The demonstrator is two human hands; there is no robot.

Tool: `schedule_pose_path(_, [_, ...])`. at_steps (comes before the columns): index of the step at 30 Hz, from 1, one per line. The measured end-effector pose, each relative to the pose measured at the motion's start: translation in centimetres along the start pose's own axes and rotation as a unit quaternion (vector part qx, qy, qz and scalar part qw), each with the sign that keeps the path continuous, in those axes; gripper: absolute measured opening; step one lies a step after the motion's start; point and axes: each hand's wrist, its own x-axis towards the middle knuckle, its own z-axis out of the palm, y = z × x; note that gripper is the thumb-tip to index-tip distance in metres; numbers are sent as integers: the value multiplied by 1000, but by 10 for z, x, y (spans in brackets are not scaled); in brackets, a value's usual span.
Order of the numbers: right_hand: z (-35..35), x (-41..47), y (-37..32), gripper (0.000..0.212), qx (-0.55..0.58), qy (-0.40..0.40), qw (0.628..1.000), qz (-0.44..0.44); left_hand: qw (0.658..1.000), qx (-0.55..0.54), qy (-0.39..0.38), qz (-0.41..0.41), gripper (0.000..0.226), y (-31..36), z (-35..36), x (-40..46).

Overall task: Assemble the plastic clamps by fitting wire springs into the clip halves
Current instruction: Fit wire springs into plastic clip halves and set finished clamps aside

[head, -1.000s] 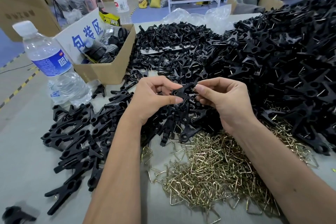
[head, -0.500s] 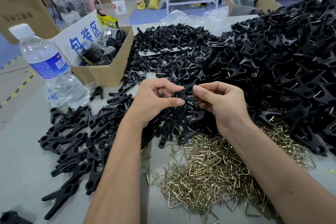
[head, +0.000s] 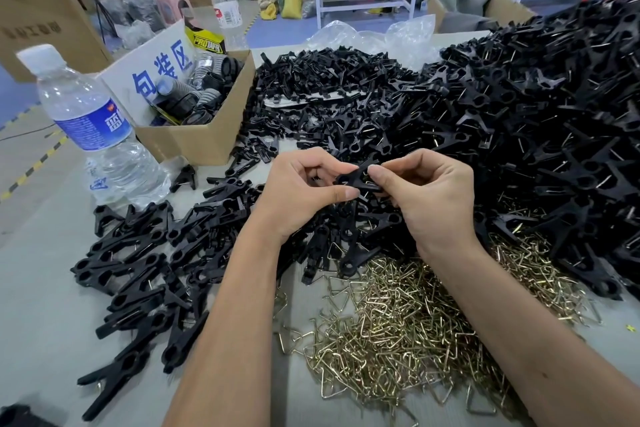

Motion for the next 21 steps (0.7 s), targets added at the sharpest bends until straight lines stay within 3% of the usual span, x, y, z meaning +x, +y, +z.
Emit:
schedule_pose_path(5, [-2, 0, 1, 15, -100, 7, 993, -64, 1000, -5, 1, -11, 30, -2, 0, -1])
schedule_pose_path(12, [-4, 3, -4, 11, 48, -60, 994, 72, 999, -28, -6, -15, 30, -4, -1, -1])
schedule_pose_path(17, [-10, 8, -9, 3, 121, -125, 978, 115, 999, -52, 3, -3, 32, -3, -4, -1])
schedule_pose_path(21, [-11, 8, -10, 14, 136, -127, 975, 125, 999, -52, 2, -3, 32, -4, -6, -1])
